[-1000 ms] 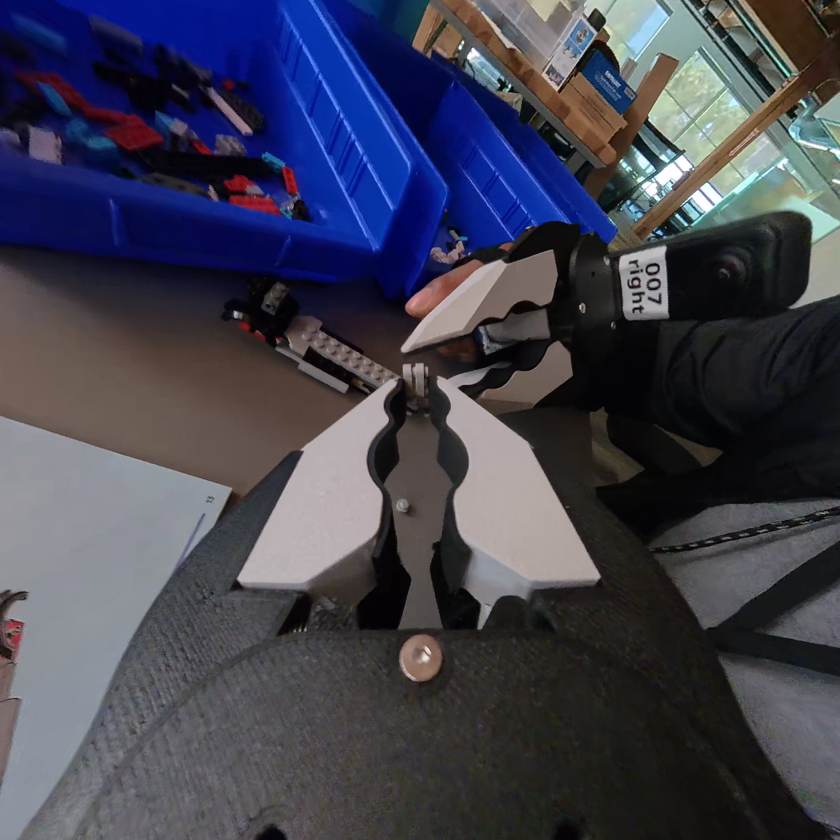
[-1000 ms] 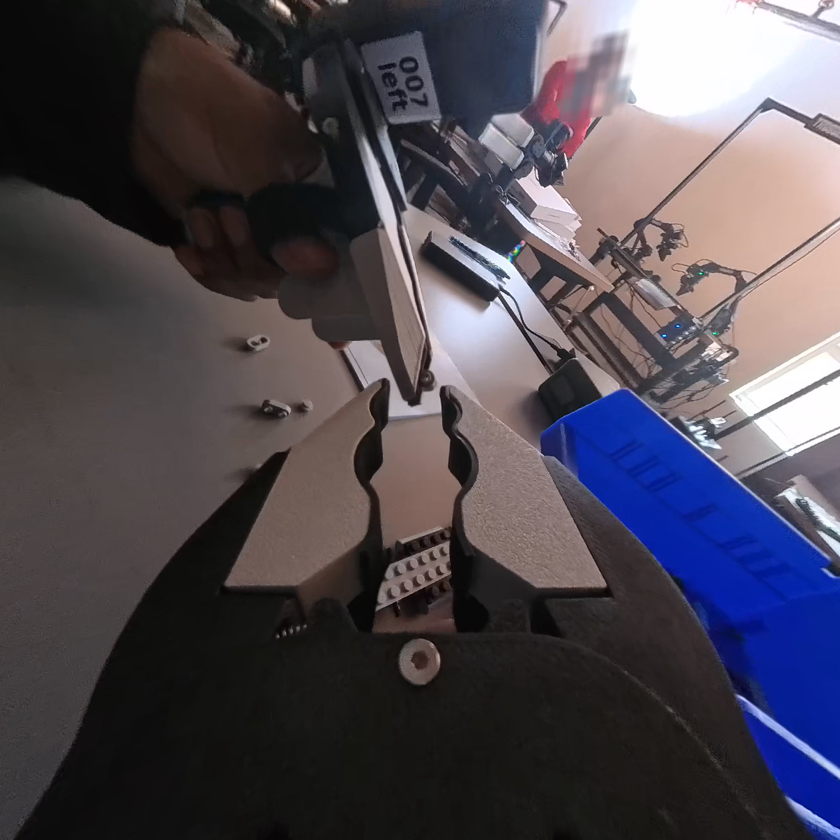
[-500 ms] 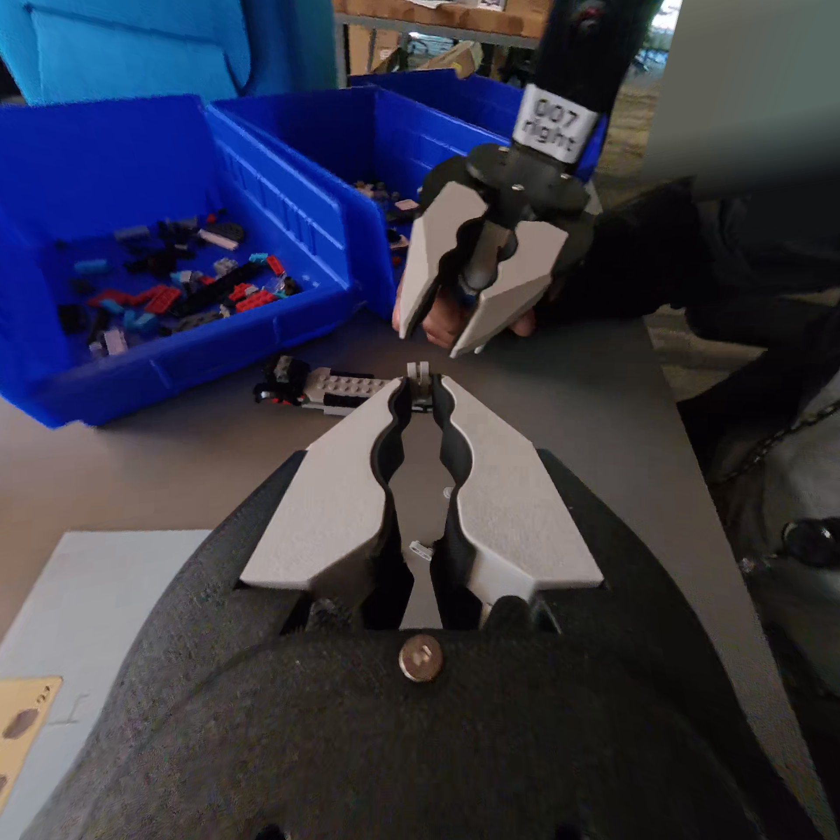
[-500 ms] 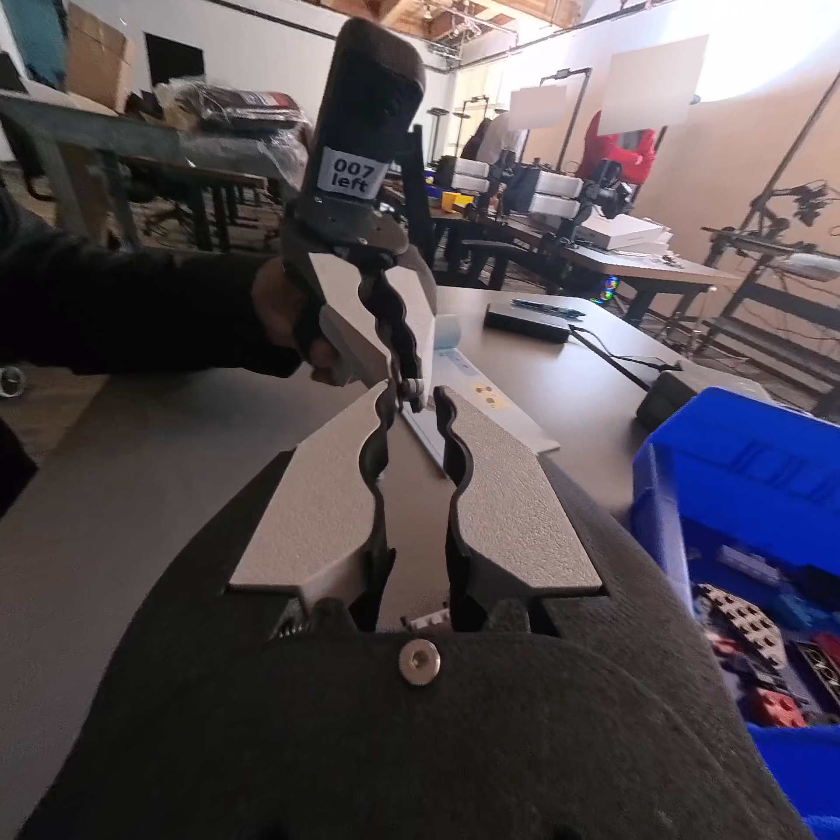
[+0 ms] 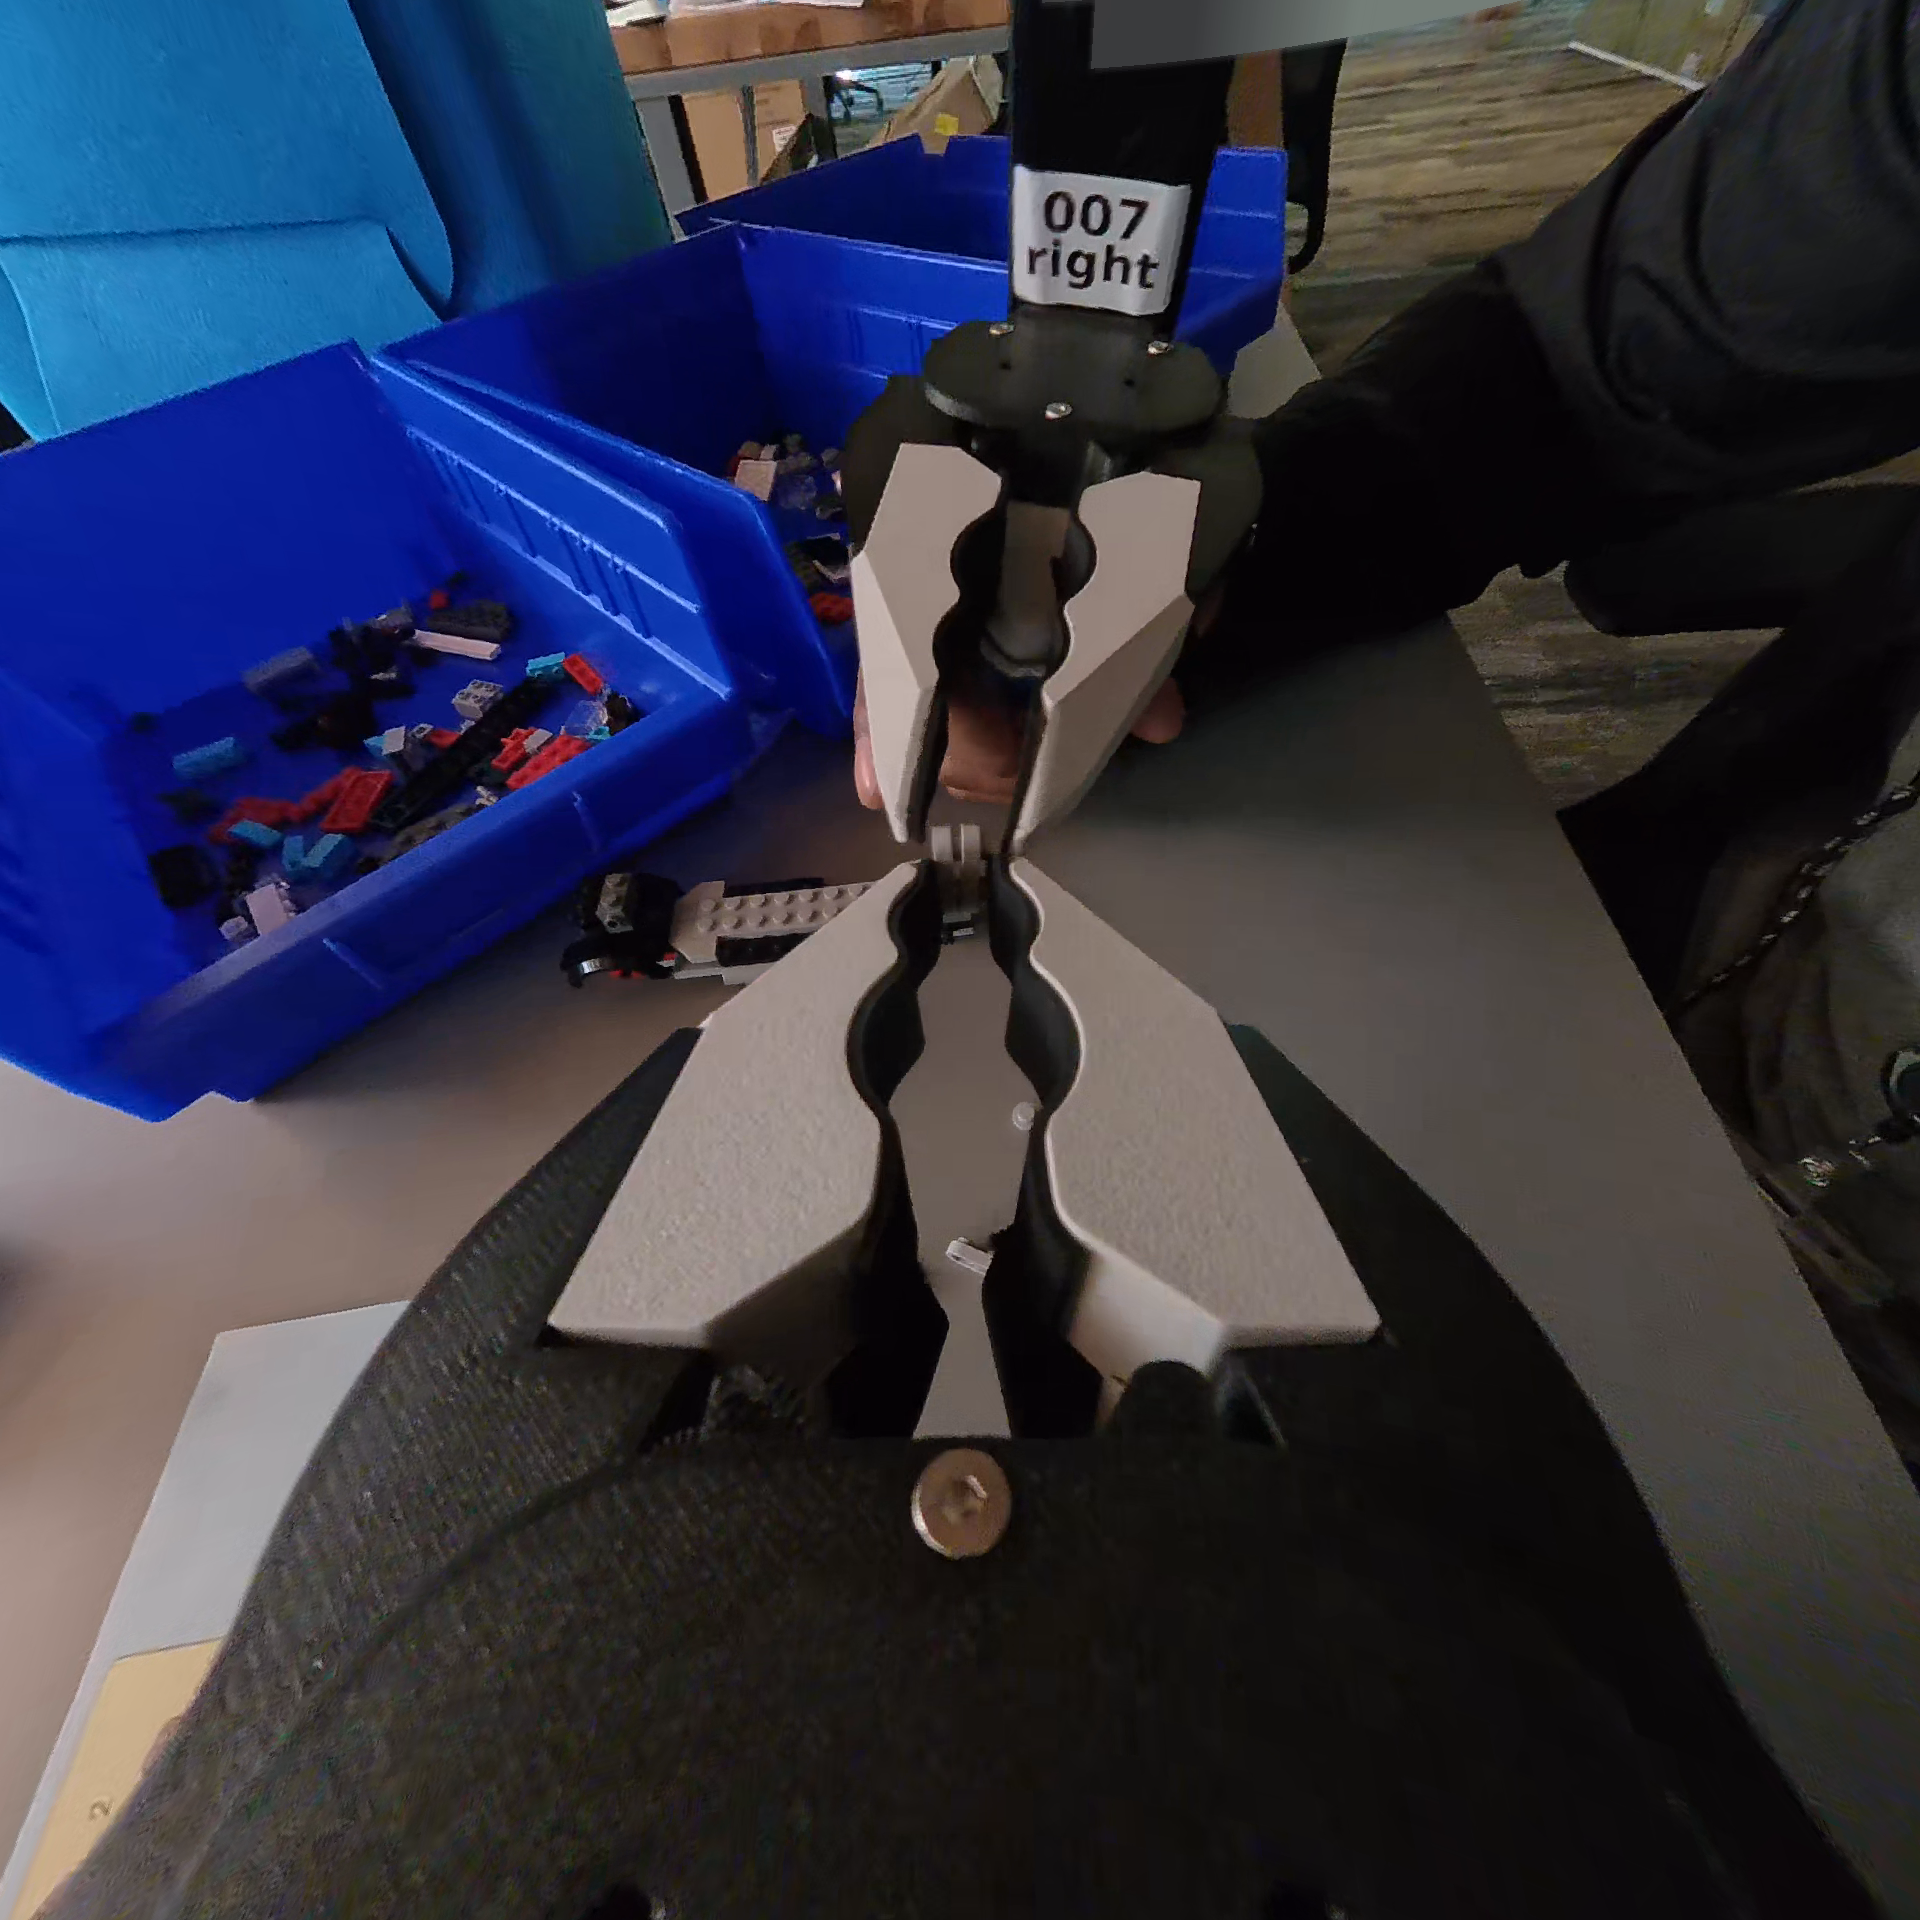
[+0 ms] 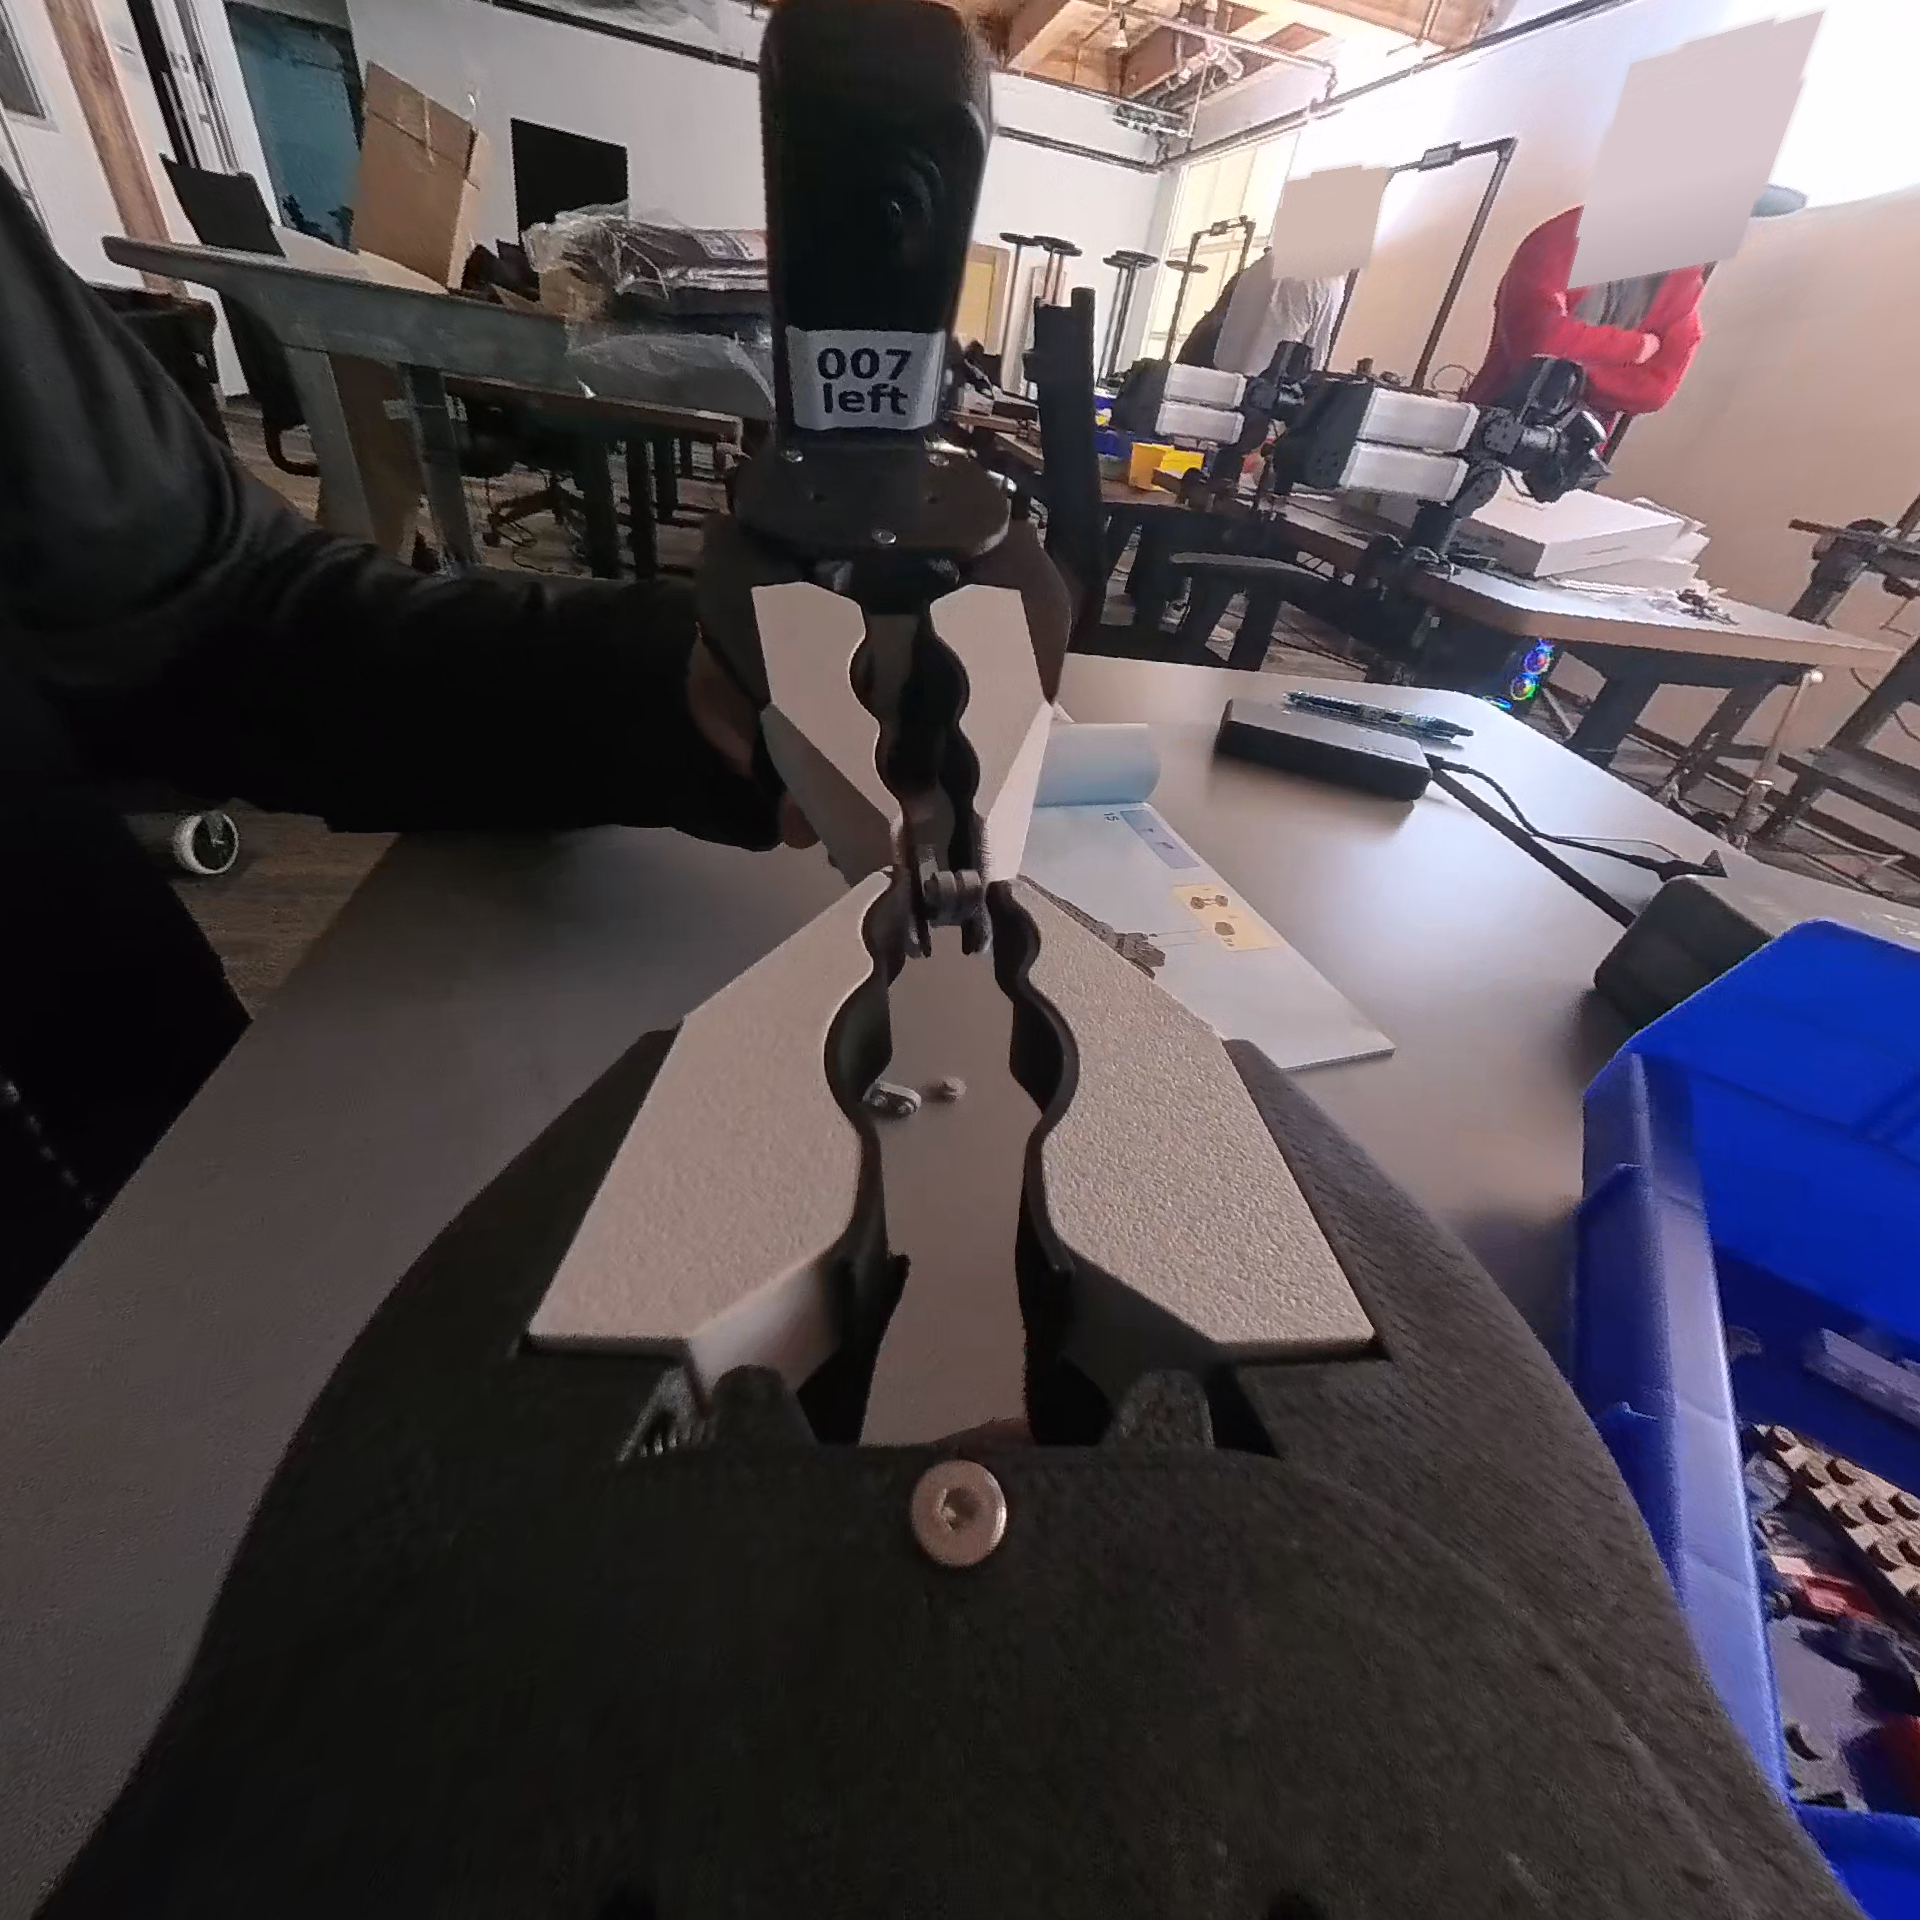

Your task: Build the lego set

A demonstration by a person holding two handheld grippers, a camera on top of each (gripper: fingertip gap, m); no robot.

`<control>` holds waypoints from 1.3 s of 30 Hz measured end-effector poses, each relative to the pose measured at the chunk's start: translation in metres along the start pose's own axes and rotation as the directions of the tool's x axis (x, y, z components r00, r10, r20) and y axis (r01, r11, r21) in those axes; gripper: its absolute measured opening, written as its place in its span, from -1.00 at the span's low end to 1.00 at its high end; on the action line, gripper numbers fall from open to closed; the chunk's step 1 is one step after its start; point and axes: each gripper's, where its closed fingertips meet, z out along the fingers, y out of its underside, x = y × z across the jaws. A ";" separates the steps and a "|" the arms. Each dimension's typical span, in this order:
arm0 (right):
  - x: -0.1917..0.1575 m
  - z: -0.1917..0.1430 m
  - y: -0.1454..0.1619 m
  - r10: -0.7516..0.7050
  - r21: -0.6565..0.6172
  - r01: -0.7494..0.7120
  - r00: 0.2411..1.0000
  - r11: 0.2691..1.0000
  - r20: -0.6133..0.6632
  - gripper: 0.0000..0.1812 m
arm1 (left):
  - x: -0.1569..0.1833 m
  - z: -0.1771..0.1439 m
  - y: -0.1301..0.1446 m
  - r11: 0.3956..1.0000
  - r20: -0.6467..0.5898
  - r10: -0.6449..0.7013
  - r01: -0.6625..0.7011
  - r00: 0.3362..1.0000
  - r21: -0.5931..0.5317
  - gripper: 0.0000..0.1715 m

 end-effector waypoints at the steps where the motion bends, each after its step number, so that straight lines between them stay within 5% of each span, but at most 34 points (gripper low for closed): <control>1: 0.000 0.000 0.000 0.002 0.000 -0.002 1.000 1.000 0.001 -0.82 | 0.001 0.000 0.000 1.000 -0.004 0.008 -0.008 1.000 0.000 -0.88; 25: -0.010 0.002 0.010 -0.072 -0.050 0.075 0.996 0.996 0.049 -0.90 | 0.010 0.002 0.011 0.997 -0.046 0.023 -0.026 0.999 -0.067 -0.89; 35: 0.000 0.002 0.007 -0.026 -0.024 0.026 1.000 0.999 -0.001 -0.90 | 0.001 -0.003 0.005 0.997 -0.035 -0.081 0.081 0.996 -0.009 -0.89; 39: 0.005 0.003 0.013 -0.036 -0.059 0.033 0.999 0.998 -0.037 -0.85 | -0.004 -0.002 0.015 0.963 -0.075 -0.268 0.266 0.961 -0.038 -0.89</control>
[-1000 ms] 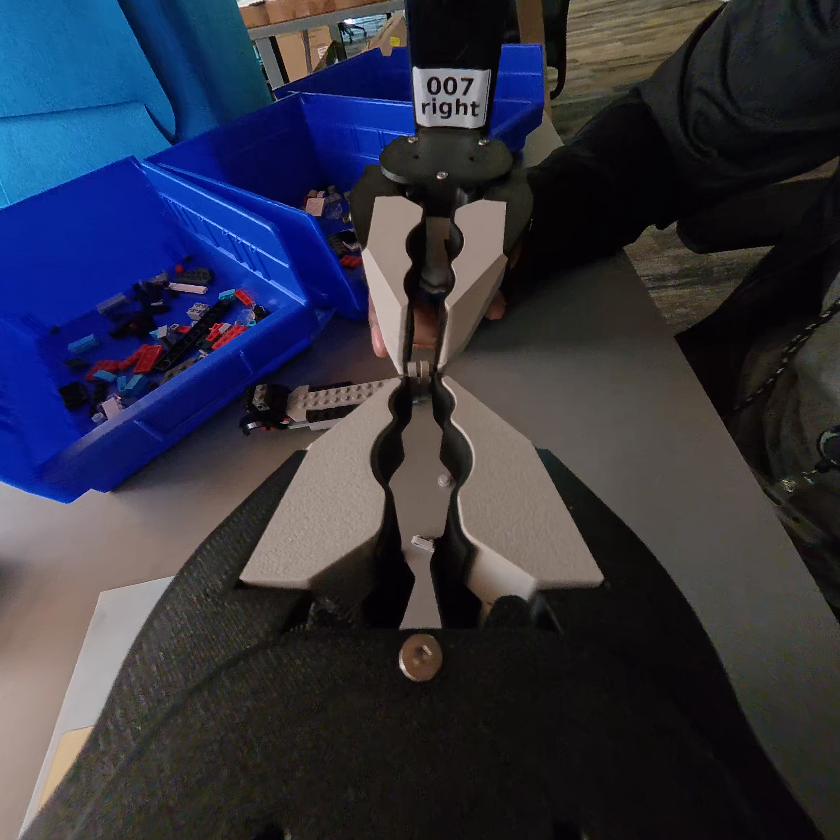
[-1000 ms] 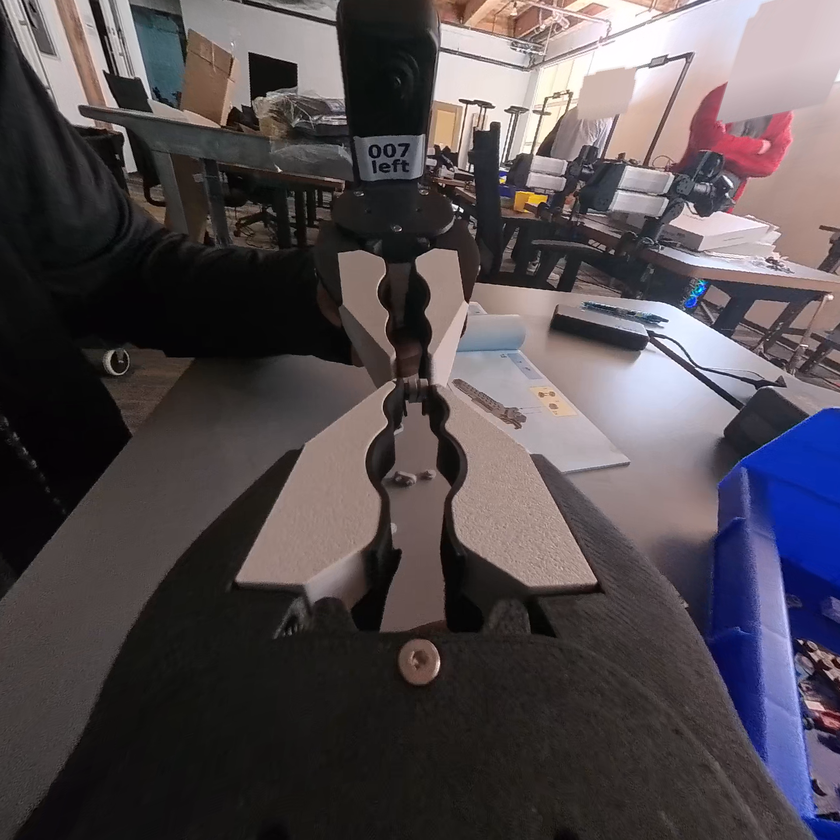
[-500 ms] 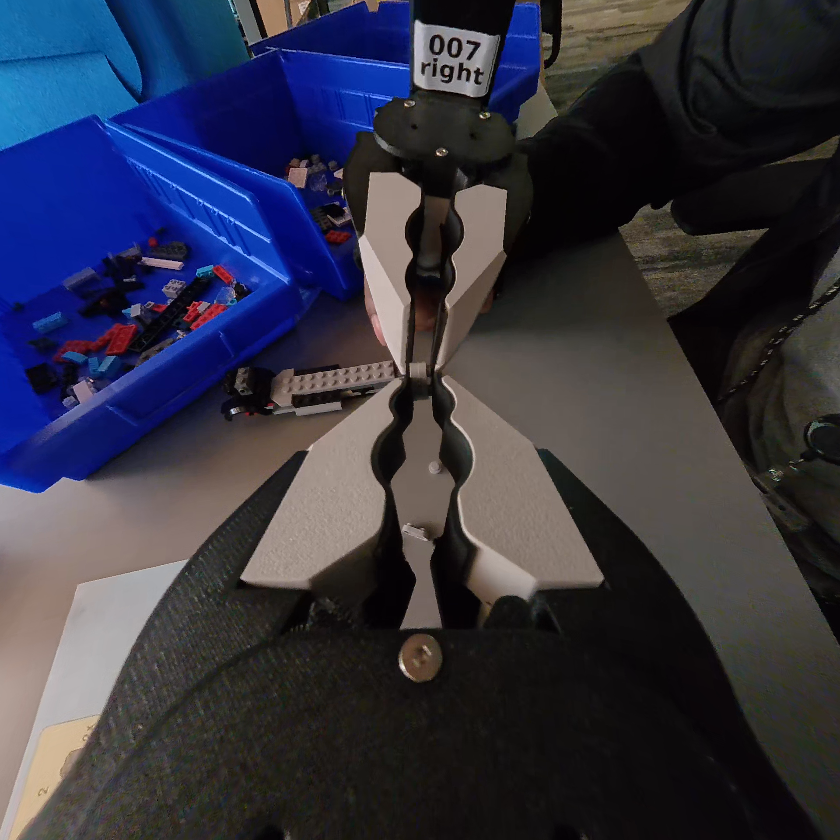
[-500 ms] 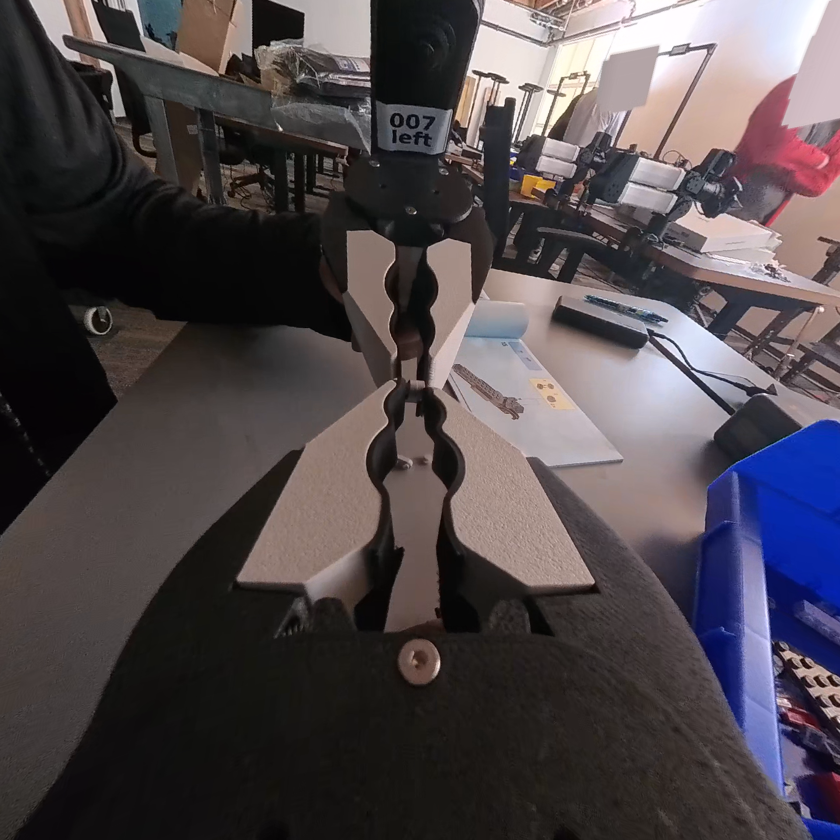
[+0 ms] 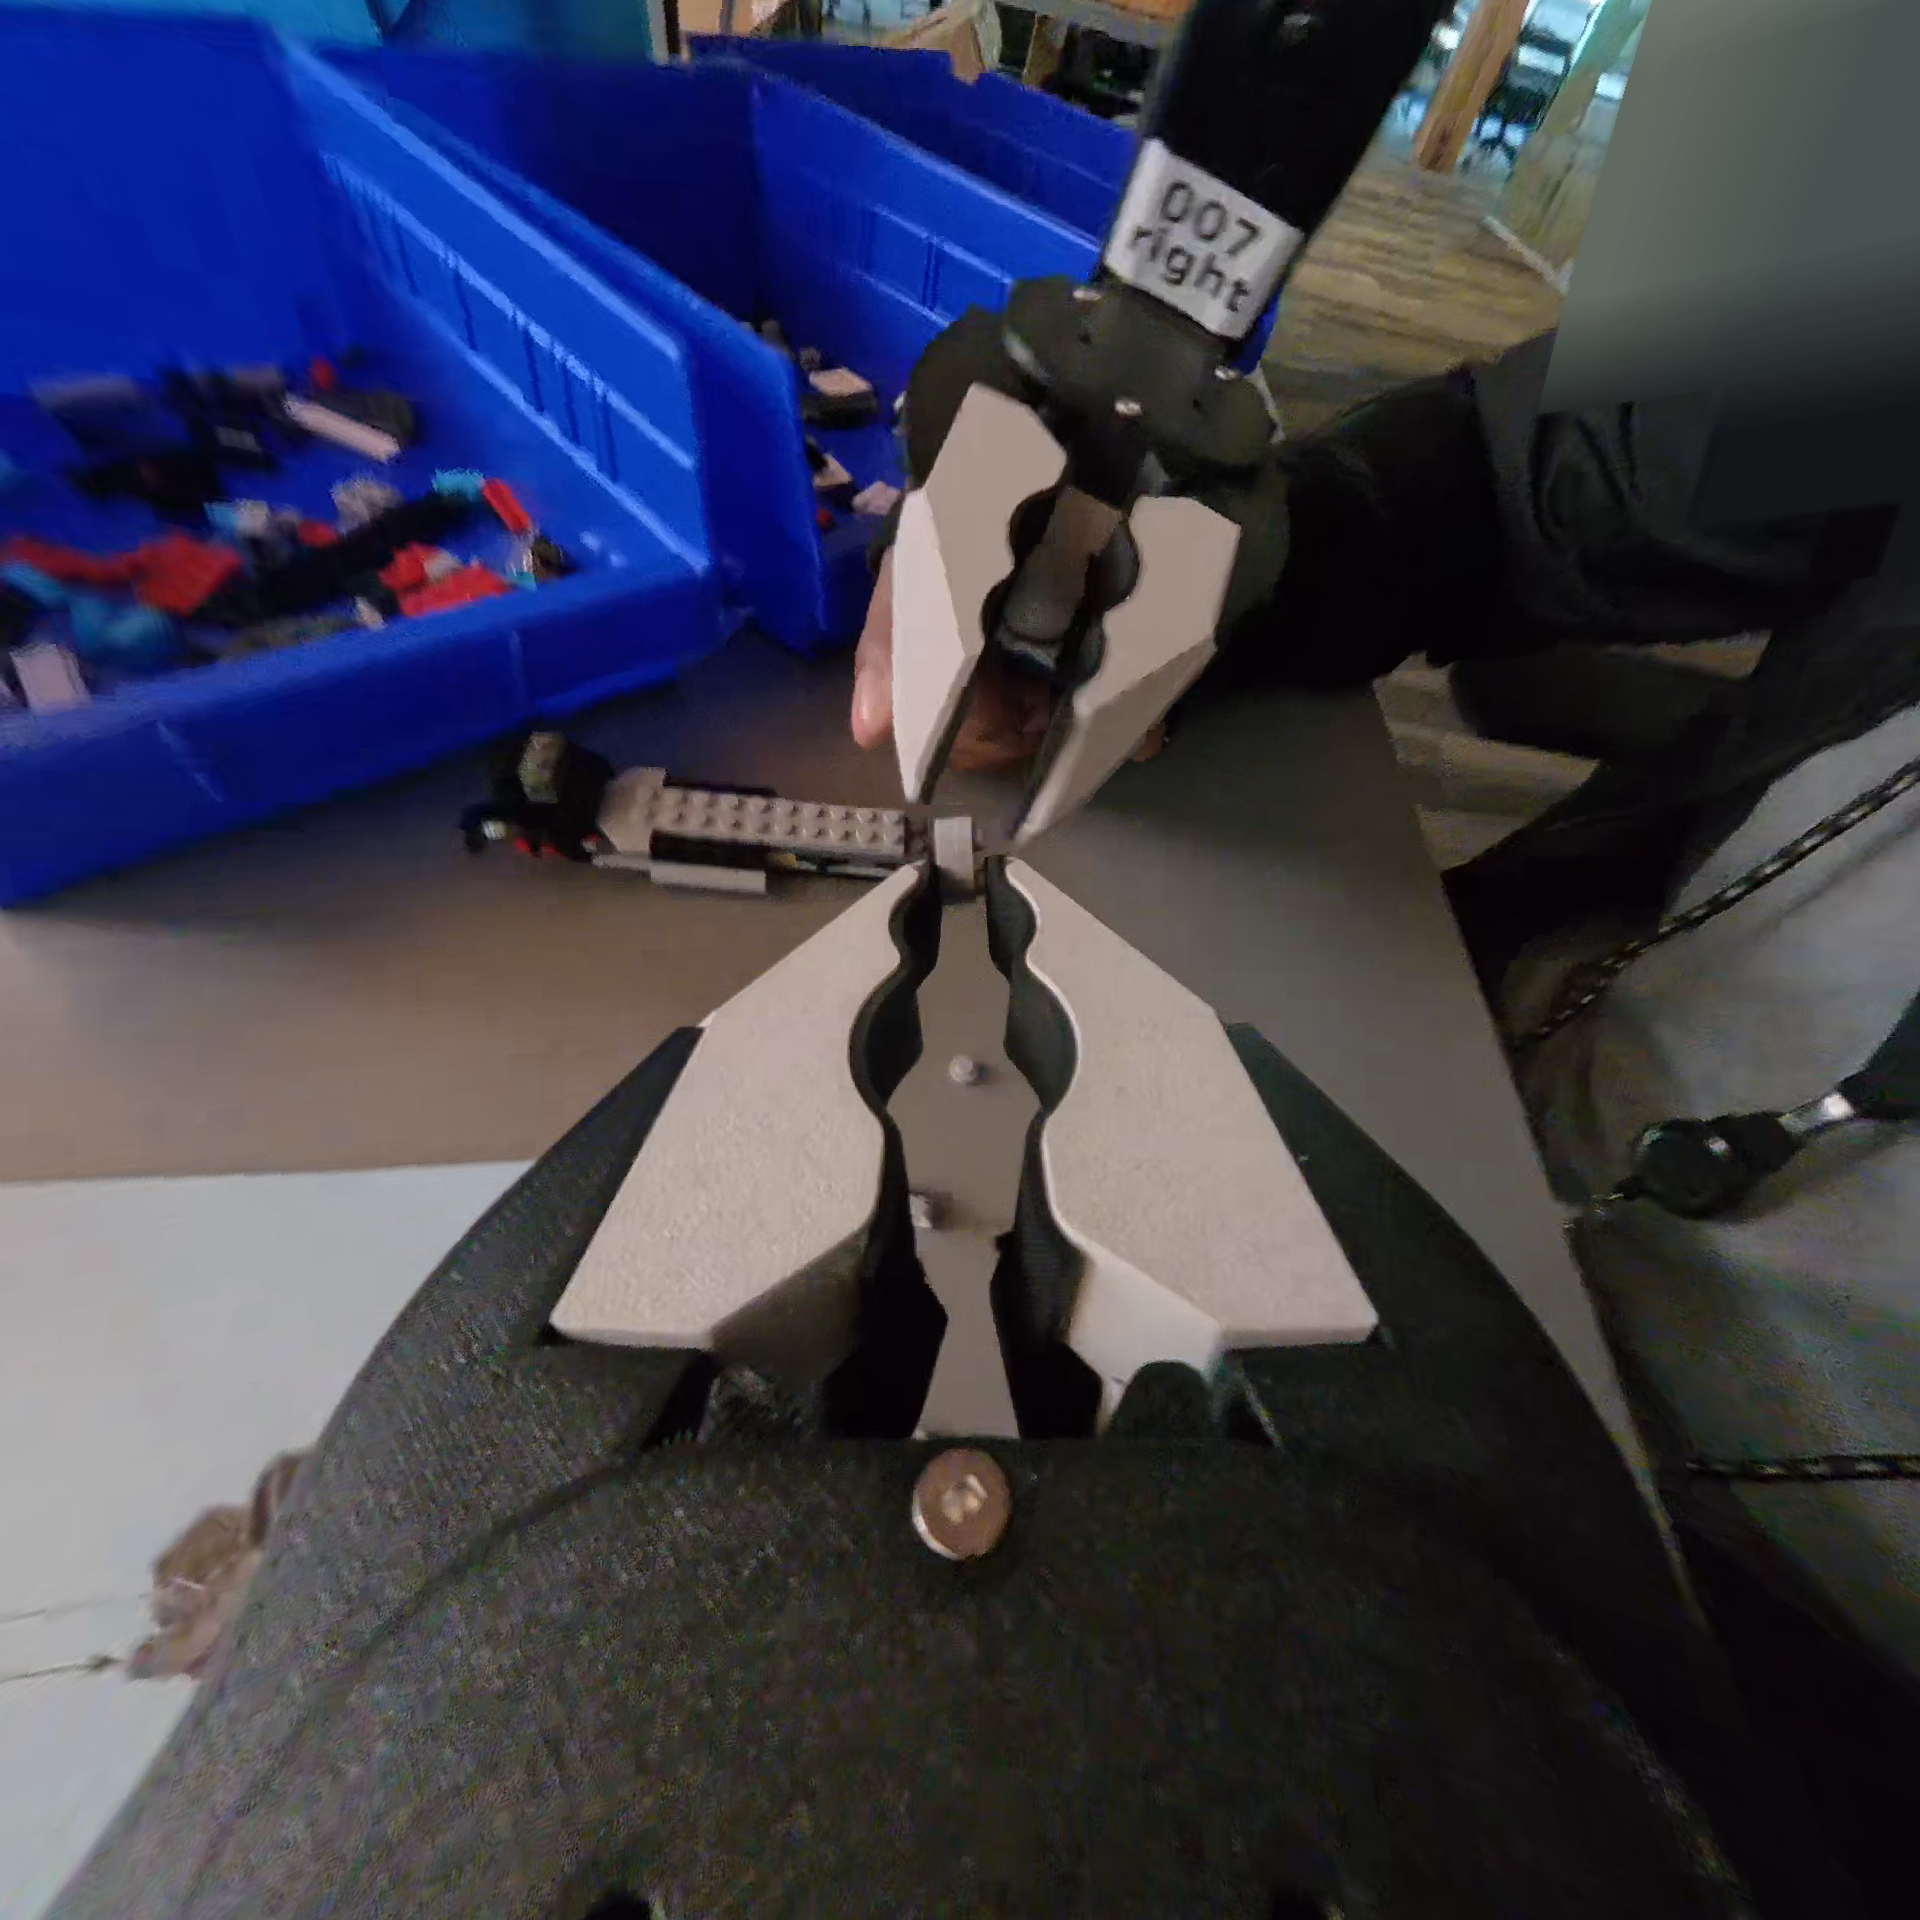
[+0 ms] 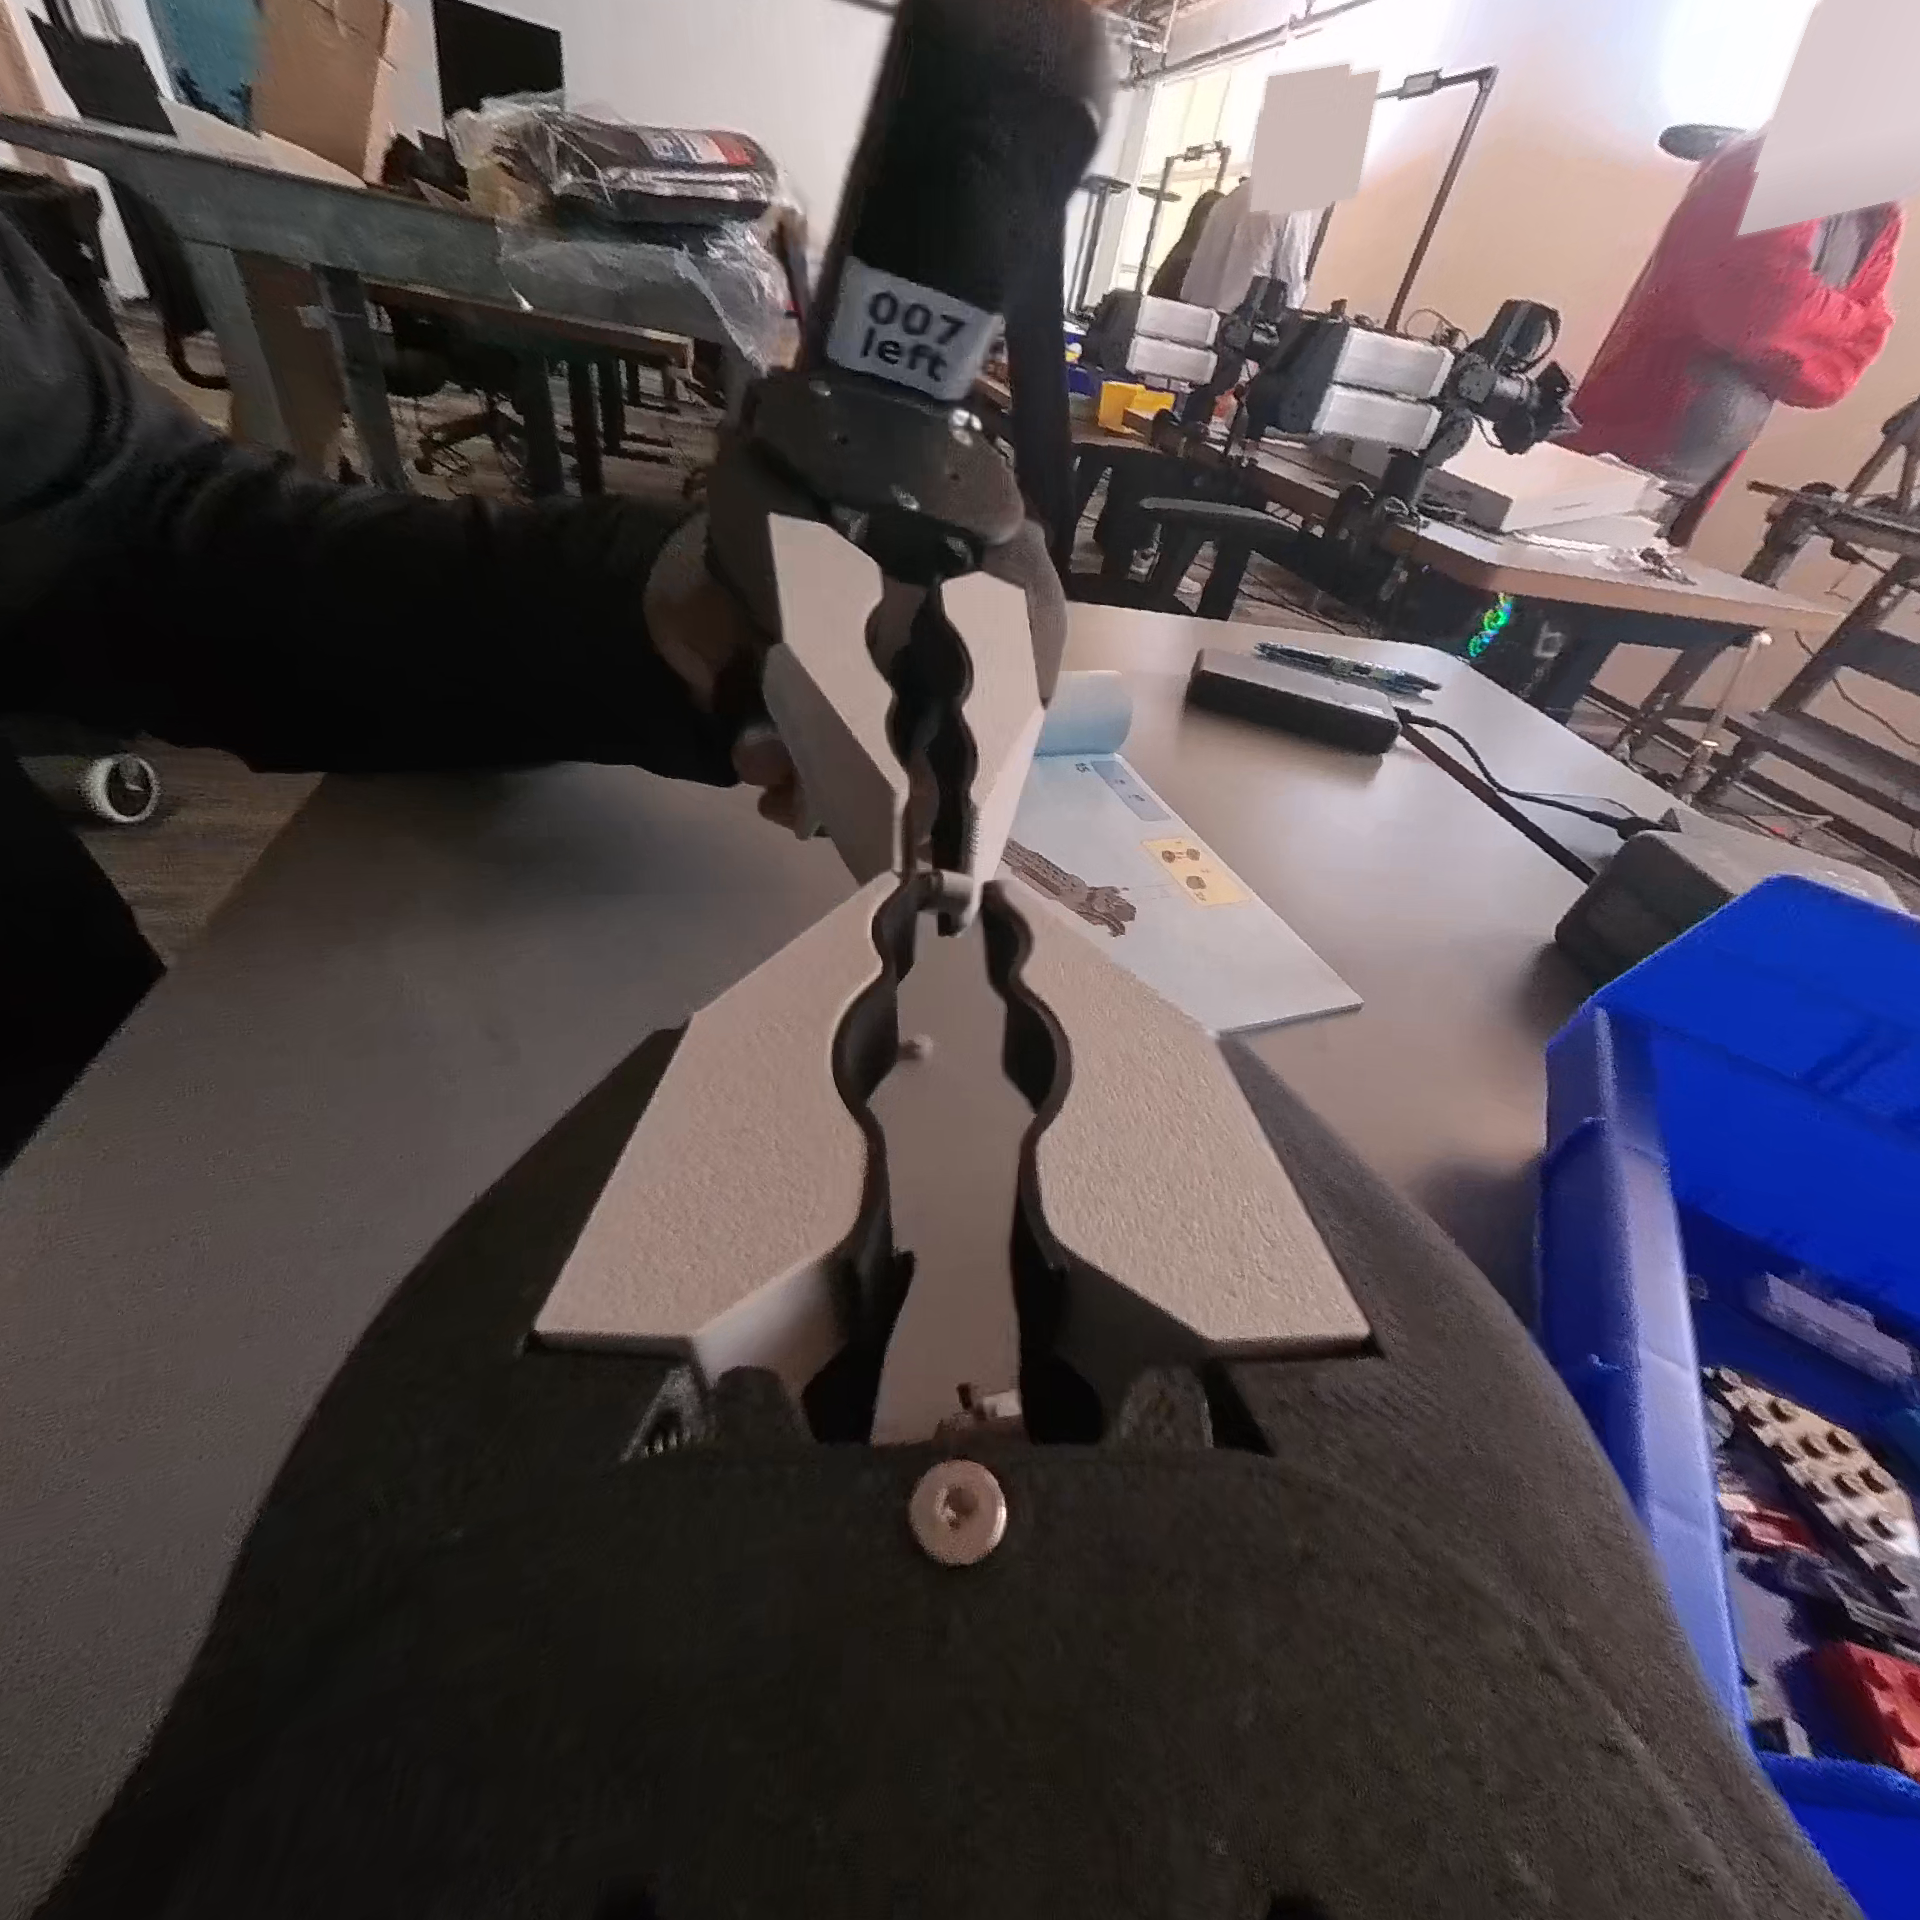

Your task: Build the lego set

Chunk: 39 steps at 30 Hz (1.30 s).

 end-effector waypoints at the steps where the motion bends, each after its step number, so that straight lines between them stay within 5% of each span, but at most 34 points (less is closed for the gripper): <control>1: -0.001 0.000 0.001 -0.016 -0.003 0.016 1.000 1.000 0.005 -0.76 | -0.003 -0.001 0.001 0.998 -0.009 -0.063 0.063 0.998 0.006 -0.89; 4: -0.007 0.001 0.003 -0.042 -0.013 0.043 0.998 0.999 0.035 -0.59 | -0.001 -0.006 0.001 0.968 -0.111 -0.247 0.251 0.963 0.022 -0.89; 9: -0.015 0.004 0.009 -0.062 -0.031 0.064 0.995 0.997 0.075 -0.60 | 0.014 -0.011 0.002 0.904 -0.293 -0.412 0.427 0.863 -0.013 -0.90; 21: -0.047 0.004 0.014 -0.193 -0.023 0.202 0.958 0.979 0.214 -0.74 | 0.049 -0.002 0.024 0.872 -0.435 -0.488 0.441 0.756 -0.212 -0.90; 27: -0.042 0.008 0.016 -0.185 -0.047 0.196 0.966 0.979 0.182 -0.89 | 0.038 -0.004 0.021 0.870 -0.402 -0.490 0.460 0.774 -0.176 -0.87; 31: -0.021 0.014 0.021 -0.122 -0.112 0.129 0.990 0.985 0.072 -0.90 | 0.007 -0.010 0.020 0.881 -0.254 -0.471 0.462 0.845 -0.100 -0.66; 39: 0.015 0.027 0.078 0.007 -0.502 -0.077 0.990 0.861 -0.141 -0.90 | -0.039 -0.033 0.002 0.900 -0.058 -0.423 0.427 0.904 0.092 -0.64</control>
